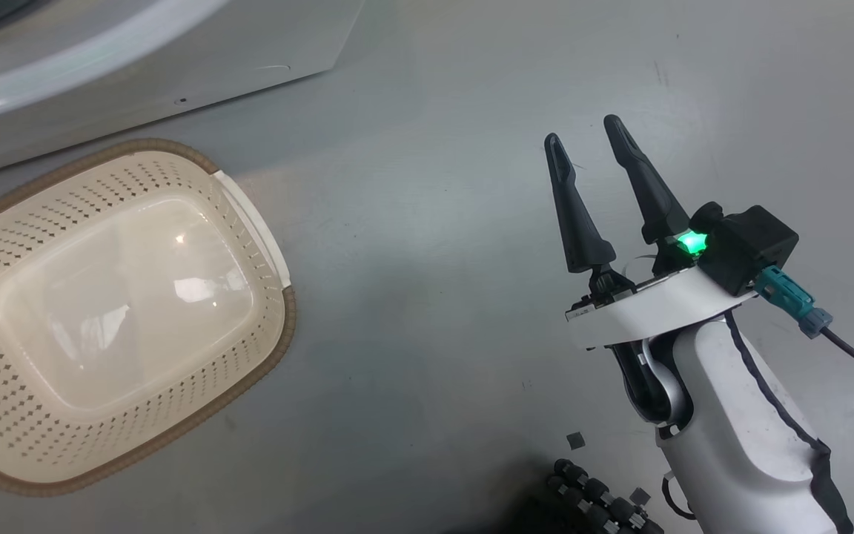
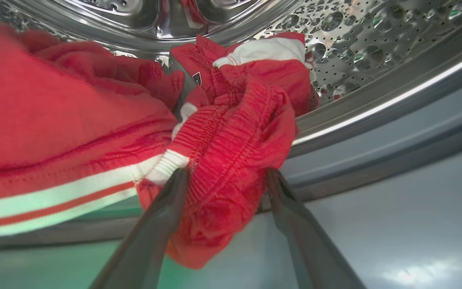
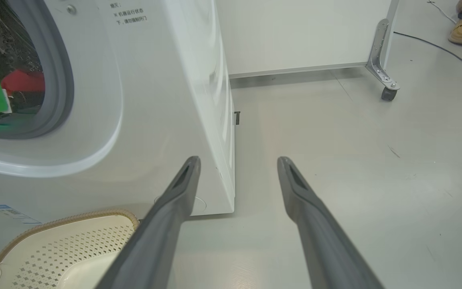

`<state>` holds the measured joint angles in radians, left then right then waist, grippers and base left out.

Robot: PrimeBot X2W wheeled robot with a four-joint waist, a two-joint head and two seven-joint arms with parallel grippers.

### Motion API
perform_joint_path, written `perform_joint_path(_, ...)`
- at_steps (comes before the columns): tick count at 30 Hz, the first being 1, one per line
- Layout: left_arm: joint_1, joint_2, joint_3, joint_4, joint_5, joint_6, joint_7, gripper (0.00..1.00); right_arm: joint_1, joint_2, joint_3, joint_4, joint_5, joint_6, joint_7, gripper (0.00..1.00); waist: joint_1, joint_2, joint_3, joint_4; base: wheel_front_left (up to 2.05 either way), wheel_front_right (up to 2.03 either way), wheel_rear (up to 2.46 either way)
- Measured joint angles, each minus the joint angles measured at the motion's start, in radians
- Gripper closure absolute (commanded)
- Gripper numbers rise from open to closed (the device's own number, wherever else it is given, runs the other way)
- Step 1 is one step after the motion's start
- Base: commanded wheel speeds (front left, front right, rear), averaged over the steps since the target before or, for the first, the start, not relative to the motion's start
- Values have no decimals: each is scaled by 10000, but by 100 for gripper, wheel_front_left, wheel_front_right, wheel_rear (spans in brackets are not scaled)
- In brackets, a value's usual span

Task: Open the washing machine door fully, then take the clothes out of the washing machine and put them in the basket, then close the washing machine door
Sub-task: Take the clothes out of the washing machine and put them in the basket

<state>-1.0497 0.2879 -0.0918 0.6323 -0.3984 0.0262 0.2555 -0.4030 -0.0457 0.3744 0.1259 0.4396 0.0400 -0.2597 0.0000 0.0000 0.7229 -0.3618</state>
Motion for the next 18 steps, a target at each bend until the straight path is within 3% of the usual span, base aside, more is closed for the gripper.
perform_joint_path(2,-60,23,-58,59,67,2,31,0,-1,0,4,6,0,-4,0,0,0,0,-1,9,0,0,0)
perform_joint_path(3,-101,25,-67,104,104,36,84,22,-4,0,13,10,0,-6,0,0,0,0,-2,19,0,0,0)
perform_joint_path(5,-198,35,-163,263,174,52,150,100,-21,0,38,31,-2,-38,0,0,0,0,-9,39,0,0,0)
perform_joint_path(18,-324,-159,-617,861,560,36,-422,100,-104,-2,111,276,-155,-73,0,0,0,0,-355,237,0,0,0)
